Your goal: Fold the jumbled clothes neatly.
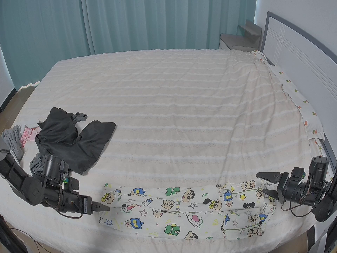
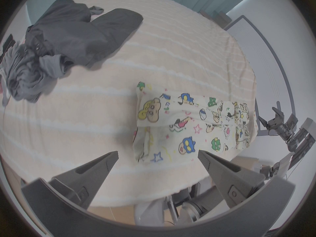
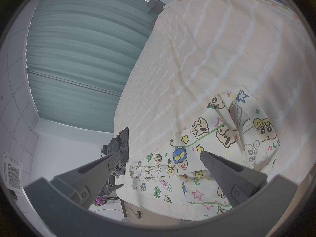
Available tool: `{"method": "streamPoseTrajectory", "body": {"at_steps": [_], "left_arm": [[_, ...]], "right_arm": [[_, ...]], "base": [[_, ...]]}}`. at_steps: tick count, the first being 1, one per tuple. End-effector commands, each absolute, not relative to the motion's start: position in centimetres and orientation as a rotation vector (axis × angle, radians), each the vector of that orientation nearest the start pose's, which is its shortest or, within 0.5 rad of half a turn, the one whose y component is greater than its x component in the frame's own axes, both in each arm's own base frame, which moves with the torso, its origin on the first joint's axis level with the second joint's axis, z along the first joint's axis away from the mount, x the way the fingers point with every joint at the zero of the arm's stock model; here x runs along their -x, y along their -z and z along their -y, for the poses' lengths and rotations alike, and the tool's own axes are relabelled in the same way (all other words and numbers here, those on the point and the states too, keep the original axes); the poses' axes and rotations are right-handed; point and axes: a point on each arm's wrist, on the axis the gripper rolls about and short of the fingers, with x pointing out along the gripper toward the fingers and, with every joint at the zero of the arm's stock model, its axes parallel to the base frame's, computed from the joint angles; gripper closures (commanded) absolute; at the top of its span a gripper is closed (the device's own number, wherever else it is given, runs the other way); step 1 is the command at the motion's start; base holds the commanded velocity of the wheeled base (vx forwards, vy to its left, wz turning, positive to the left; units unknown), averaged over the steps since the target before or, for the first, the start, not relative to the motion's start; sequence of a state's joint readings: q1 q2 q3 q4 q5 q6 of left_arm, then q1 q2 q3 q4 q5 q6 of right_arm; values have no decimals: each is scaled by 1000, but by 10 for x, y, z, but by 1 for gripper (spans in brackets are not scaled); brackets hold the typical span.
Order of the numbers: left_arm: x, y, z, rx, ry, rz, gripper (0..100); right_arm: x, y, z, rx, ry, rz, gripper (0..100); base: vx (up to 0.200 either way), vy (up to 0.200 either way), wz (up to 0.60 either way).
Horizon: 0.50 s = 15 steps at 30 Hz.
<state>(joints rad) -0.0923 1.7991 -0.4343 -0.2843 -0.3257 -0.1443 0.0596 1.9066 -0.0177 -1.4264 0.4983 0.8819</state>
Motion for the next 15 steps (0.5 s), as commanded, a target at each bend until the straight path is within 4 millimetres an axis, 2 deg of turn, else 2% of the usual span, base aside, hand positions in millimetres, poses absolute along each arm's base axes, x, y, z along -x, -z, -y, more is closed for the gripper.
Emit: {"method": "streamPoseTrajectory", "body": {"at_steps": [1, 8, 15], "left_arm": [[-251, -11, 36, 205, 354, -1057, 0], [-264, 18, 42, 170, 327, -1048, 0], [-270, 28, 49, 164, 345, -1055, 0]], "right_arm": [[-200, -47, -23, -948, -304, -693, 0], [-200, -47, -23, -948, -304, -693, 0], [-200, -46, -23, -948, -303, -696, 0]], "base": [[0, 0, 0], [0, 0, 0], [0, 0, 0]]}}
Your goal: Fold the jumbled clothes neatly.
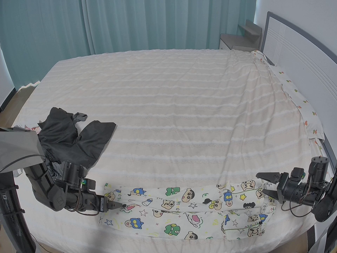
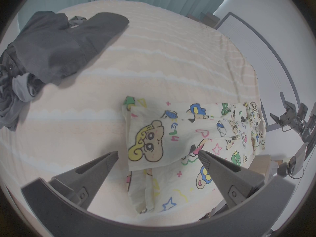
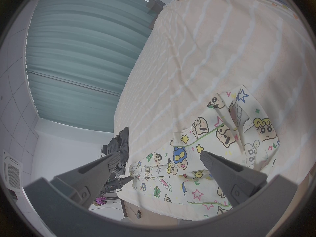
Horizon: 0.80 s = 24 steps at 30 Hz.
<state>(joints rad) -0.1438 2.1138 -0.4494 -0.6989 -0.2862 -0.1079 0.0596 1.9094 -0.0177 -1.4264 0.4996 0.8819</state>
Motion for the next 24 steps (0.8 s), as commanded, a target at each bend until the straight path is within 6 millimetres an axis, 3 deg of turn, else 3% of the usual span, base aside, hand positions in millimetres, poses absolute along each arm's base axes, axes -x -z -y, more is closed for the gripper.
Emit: {"method": "streamPoseTrajectory", "body": {"at_steps": [1, 13, 21, 22, 24], "left_arm": [[-270, 30, 49, 164, 345, -1055, 0], [-285, 34, 58, 215, 336, -1011, 0], [-284, 40, 64, 221, 348, -1032, 0], [-284, 40, 65, 223, 348, -1032, 100], [-283, 41, 67, 227, 349, -1041, 100]], "right_arm": [[-200, -46, -23, -948, -304, -697, 0], [-201, -45, -23, -949, -301, -702, 0], [-201, -44, -23, -948, -300, -705, 0], [-201, -44, -23, -949, -299, -704, 0], [-201, -44, -23, -948, -297, -703, 0]], "base": [[0, 0, 0], [0, 0, 0], [0, 0, 0], [0, 0, 0], [0, 0, 0]]}}
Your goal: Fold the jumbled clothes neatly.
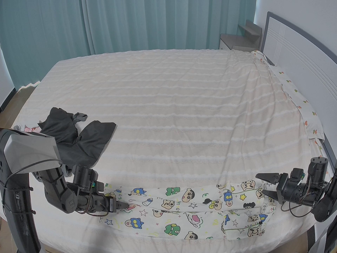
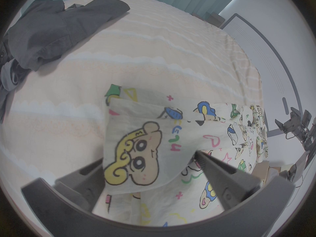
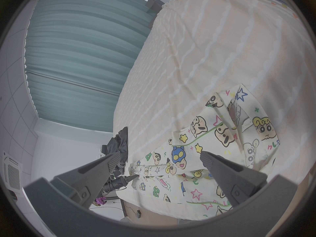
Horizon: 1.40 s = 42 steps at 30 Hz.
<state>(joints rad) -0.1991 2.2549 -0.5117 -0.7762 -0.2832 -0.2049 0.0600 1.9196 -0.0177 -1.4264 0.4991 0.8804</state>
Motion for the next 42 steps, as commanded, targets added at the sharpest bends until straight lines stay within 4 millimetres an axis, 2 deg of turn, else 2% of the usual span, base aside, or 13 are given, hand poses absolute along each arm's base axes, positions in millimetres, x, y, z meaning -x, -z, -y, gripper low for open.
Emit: {"method": "streamPoseTrajectory", "body": {"at_steps": [1, 9, 19, 25, 30, 40, 42], "left_arm": [[-282, 43, 68, 225, 350, -1048, 100], [-279, 43, 69, 222, 348, -1055, 100], [-267, 21, 59, 234, 331, -1012, 100], [-258, 8, 39, 276, 279, -985, 100], [-254, 8, 30, 292, 253, -988, 100], [-242, -5, -11, 420, 200, -922, 100], [-237, -9, -30, 474, 175, -893, 100]], "right_arm": [[-201, -44, -23, -948, -297, -703, 0], [-201, -44, -23, -948, -297, -703, 0], [-201, -44, -23, -948, -296, -703, 0], [-201, -44, -22, -949, -294, -703, 0], [-201, -44, -22, -949, -294, -703, 0], [-201, -44, -22, -950, -292, -703, 0], [-201, -44, -22, -950, -292, -703, 0]], "base": [[0, 0, 0], [0, 0, 0], [0, 0, 0], [0, 0, 0], [0, 0, 0], [0, 0, 0], [0, 0, 0]]}}
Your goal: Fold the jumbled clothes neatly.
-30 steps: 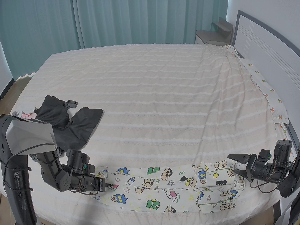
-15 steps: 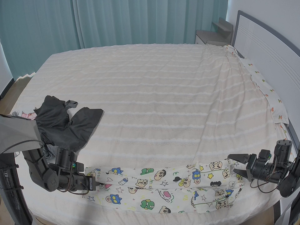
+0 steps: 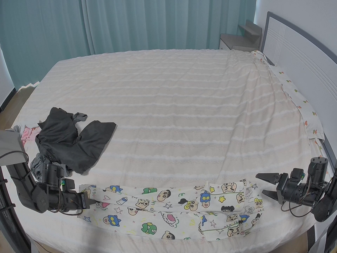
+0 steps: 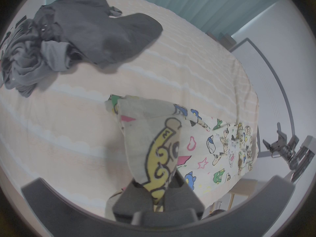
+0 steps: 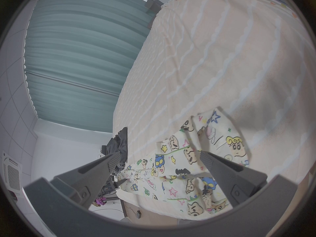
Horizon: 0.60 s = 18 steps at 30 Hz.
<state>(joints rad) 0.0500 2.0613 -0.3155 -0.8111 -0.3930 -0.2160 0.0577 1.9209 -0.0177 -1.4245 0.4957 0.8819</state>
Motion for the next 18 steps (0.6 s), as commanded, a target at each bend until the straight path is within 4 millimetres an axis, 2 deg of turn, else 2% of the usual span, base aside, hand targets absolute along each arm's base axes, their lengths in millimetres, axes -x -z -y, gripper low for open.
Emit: {"method": "streamPoseTrajectory", "body": {"at_steps": [1, 3, 4, 7, 9, 10, 11, 12, 18], "left_arm": [[-236, -10, -34, 487, 170, -887, 100], [-232, -13, -48, 527, 148, -858, 100], [-232, -13, -49, 529, 145, -856, 100], [-222, -19, -77, 613, 106, -796, 100], [-219, -19, -86, 640, 96, -780, 100], [-213, -20, -99, 678, 77, -752, 100], [-213, -20, -99, 678, 77, -752, 100], [-207, -21, -112, 708, 48, -721, 100], [-189, -23, -146, 798, 7, -629, 100]], "right_arm": [[-201, -44, -22, -950, -291, -704, 0], [-201, -44, -22, -950, -291, -704, 0], [-201, -44, -22, -950, -291, -704, 0], [-201, -44, -22, -950, -290, -706, 0], [-201, -44, -22, -952, -290, -706, 0], [-201, -44, -22, -952, -289, -708, 0], [-201, -44, -22, -952, -289, -708, 0], [-201, -44, -22, -952, -289, -708, 0], [-200, -44, -22, -952, -288, -709, 0]], "base": [[0, 0, 0], [0, 0, 0], [0, 0, 0], [0, 0, 0], [0, 0, 0], [0, 0, 0], [0, 0, 0], [0, 0, 0], [0, 0, 0]]}}
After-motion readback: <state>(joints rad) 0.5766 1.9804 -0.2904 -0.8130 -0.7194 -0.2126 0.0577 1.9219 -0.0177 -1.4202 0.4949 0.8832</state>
